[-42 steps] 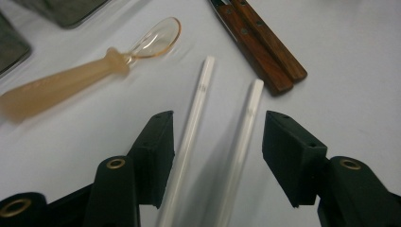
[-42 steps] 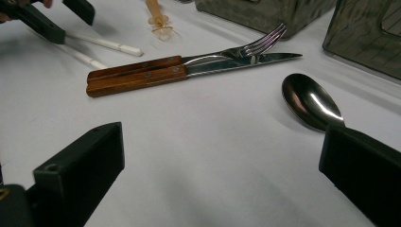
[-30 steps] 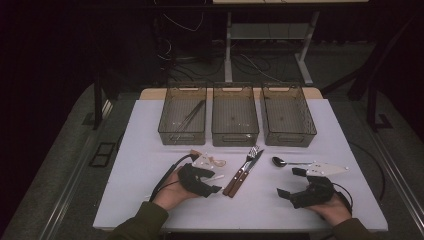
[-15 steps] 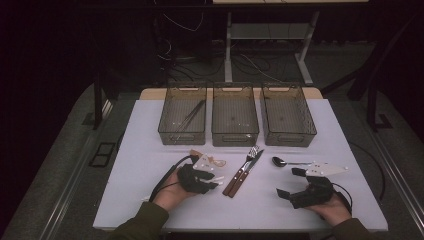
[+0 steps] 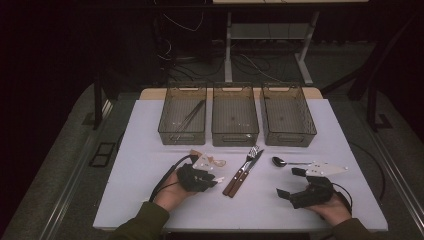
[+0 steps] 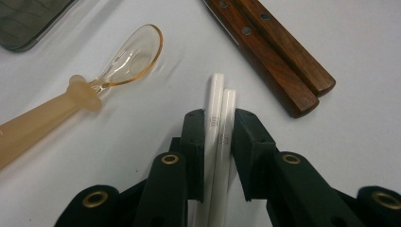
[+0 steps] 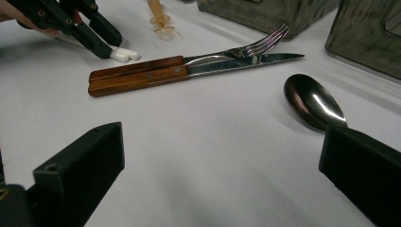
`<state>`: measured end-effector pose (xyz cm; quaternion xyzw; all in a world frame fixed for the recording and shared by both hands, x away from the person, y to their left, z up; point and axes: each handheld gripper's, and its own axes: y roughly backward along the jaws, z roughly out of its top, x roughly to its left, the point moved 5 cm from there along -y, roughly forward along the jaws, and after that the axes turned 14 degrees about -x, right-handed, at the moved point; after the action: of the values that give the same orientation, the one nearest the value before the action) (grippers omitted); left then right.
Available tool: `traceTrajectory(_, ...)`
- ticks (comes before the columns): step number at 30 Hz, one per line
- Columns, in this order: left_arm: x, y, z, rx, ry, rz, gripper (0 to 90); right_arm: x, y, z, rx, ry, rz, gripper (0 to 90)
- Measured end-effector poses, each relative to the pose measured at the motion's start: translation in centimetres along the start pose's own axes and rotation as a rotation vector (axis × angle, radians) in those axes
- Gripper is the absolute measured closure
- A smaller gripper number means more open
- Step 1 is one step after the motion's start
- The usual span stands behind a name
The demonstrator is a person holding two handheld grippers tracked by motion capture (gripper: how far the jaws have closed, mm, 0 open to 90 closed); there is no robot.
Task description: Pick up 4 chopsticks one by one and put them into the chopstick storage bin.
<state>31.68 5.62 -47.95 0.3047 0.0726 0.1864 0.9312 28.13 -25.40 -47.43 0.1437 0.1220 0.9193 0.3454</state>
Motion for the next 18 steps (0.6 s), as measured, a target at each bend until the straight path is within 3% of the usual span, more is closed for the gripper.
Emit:
traceTrajectory(4,0.2,0.1,0.0,0.002,0.012,0.017,74.9,0.0,0.0,0.0,-0.001,0.003,0.002,1.1)
traceTrajectory(18,2.1,1.1,-0.6,0.009,0.063,0.14,75.2,0.0,0.0,0.0,-0.001,0.001,0.001,1.1)
